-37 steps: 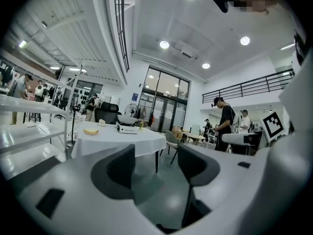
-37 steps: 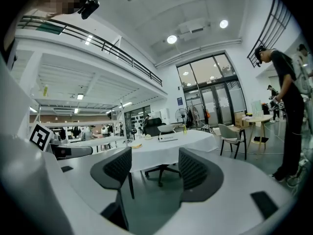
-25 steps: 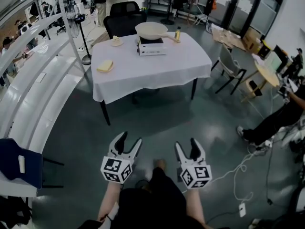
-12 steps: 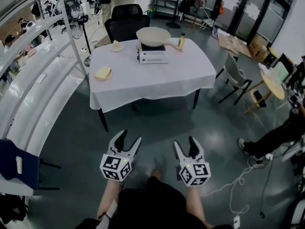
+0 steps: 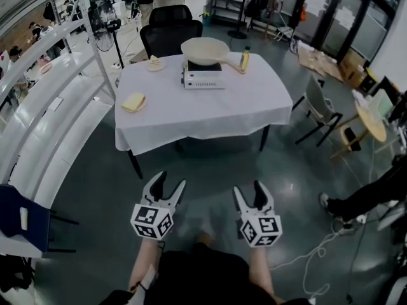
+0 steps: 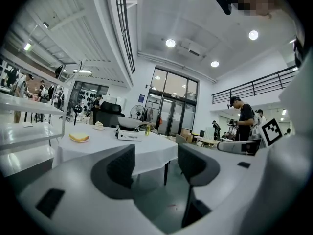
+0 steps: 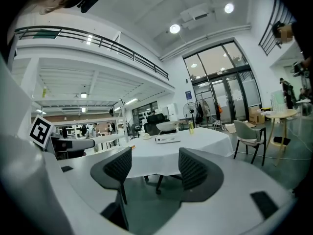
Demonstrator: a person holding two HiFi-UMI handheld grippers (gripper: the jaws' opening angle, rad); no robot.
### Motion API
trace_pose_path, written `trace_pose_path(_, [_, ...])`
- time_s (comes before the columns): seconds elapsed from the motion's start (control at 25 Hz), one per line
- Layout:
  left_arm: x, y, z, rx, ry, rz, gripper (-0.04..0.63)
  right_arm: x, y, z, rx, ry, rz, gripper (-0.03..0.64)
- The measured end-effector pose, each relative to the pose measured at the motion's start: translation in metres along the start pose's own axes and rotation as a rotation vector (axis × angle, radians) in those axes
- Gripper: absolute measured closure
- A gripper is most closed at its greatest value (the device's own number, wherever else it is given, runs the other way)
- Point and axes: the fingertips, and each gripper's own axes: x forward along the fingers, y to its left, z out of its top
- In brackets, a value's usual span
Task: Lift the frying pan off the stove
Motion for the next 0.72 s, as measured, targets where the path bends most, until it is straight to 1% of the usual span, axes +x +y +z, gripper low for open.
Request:
trace_pose_path(0.2, [0.017,0.001,0.002,-0.005,-0.009,0.025,0.334,0.011,-0.013,0.003,0.003,0.007,0.027,0.339])
trace_pose_path(0.36, [0.025,0.0,-0.001,-0.017,-0.021,0.054,0.334,0.014,-0.026,0.005,-0.011,0.004,0.03,0.334])
trace_pose_path(0.6, [0.017,-0.001,-0.01,-0.03,-0.005,0.093,0.334,0.01,-0.027,-0.003,-0.02,0.028,0.049,0.33])
trace_pose_path(0.72, [0.014,0.0,-0.015,-0.035,0.012,0.103,0.334,0.012,-0.023,-0.009,-0.003,0.045,0.065,0.329])
